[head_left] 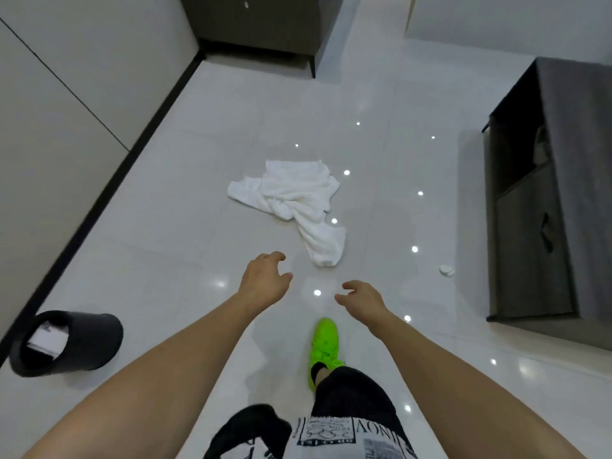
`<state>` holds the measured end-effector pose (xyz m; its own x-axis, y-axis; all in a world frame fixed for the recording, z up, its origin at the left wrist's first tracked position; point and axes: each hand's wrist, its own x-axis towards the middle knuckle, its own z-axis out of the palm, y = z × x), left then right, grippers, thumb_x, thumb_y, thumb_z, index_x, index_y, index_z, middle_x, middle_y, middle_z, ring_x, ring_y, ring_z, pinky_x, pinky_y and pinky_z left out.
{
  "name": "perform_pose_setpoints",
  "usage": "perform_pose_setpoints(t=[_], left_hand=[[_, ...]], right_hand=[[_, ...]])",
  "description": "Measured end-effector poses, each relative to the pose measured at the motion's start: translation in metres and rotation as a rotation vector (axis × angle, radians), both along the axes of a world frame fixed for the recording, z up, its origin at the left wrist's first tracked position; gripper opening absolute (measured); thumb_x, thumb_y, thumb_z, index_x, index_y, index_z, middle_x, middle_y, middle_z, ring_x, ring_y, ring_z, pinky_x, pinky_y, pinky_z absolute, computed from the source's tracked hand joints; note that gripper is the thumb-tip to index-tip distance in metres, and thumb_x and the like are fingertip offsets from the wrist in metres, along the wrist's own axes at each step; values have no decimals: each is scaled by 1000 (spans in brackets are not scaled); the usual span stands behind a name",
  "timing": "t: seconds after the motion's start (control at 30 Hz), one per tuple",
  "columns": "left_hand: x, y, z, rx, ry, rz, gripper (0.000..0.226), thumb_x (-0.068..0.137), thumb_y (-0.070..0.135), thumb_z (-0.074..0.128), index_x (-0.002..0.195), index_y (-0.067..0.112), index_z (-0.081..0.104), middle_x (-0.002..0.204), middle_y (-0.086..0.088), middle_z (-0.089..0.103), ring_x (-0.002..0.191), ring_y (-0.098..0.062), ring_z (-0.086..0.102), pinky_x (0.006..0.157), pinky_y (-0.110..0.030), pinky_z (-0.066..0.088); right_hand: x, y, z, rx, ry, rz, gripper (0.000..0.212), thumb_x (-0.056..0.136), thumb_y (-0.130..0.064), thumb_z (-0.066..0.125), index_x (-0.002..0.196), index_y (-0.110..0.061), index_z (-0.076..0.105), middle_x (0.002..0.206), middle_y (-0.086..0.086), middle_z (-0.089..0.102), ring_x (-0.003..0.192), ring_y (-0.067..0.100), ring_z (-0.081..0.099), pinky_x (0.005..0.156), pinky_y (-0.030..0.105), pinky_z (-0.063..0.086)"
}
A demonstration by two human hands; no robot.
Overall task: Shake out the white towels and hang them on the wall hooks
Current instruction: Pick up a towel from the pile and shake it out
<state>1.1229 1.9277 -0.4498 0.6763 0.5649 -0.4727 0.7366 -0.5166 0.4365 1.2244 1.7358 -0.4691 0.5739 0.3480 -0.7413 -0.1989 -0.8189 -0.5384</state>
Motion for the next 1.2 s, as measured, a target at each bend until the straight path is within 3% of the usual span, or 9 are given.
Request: perform_pose_setpoints(t=[0.13, 0.27, 0.43, 0.6, 0.77, 0.9, 1.1, 1.2], left_hand=[[63, 36, -14, -44, 20, 11, 48, 92, 34, 61, 137, 20, 51, 134, -8, 53, 119, -25, 52, 86, -26, 36], [127, 71, -33, -98, 46, -9, 48, 92, 34, 61, 136, 20, 52, 134, -8, 54, 117, -25, 53, 90, -28, 37], [211, 122, -101, -151, 44, -79, 48, 92, 33, 61, 136, 18, 52, 131, -8, 55, 116, -24, 54, 85, -24, 33], [298, 171, -251, -105, -4, -197, 48, 91, 29, 64, 135, 14, 54, 133, -12, 56, 124, -28, 49, 99, -29, 33], [346, 177, -430, -98, 88, -253, 48, 90, 31, 62, 135, 15, 52, 132, -15, 54, 123, -31, 48, 101, -34, 34], [367, 172, -536, -112, 126, -330, 50, 92, 31, 59, 139, 16, 50, 139, -12, 49, 128, -30, 45, 101, -37, 37], [385, 165, -613, -64, 123, -372, 48, 94, 28, 56, 140, 15, 49, 139, -10, 48, 129, -29, 42, 102, -35, 36], [391, 156, -614, -64, 128, -426, 48, 94, 29, 54, 140, 16, 48, 140, -10, 48, 129, -29, 42, 103, -35, 36]], right_hand=[[69, 34, -9, -45, 30, -23, 50, 89, -28, 66, 136, -15, 56, 128, 7, 60, 110, 20, 59, 91, 26, 45], [129, 71, -26, -91, 56, -28, 49, 90, -29, 65, 136, -15, 56, 128, 7, 61, 111, 19, 58, 89, 24, 42], [198, 119, -86, -135, 51, -55, 48, 91, -30, 64, 136, -15, 56, 126, 8, 62, 116, 23, 58, 96, 28, 45], [264, 164, -241, -176, -3, -40, 48, 90, -30, 63, 135, -16, 57, 124, 8, 64, 114, 23, 60, 95, 28, 43], [310, 181, -424, -175, 73, -111, 51, 90, -29, 63, 138, -12, 55, 139, 7, 57, 127, 24, 53, 104, 31, 41], [339, 176, -534, -183, 35, -189, 50, 92, -33, 61, 137, -11, 56, 140, 7, 56, 129, 25, 51, 110, 35, 39], [362, 184, -629, -74, 69, -449, 60, 91, -39, 64, 142, -14, 47, 140, 7, 53, 125, 28, 53, 107, 41, 43], [361, 191, -640, -14, 151, -514, 52, 85, -20, 70, 134, -12, 54, 129, 8, 60, 112, 30, 60, 98, 45, 51]])
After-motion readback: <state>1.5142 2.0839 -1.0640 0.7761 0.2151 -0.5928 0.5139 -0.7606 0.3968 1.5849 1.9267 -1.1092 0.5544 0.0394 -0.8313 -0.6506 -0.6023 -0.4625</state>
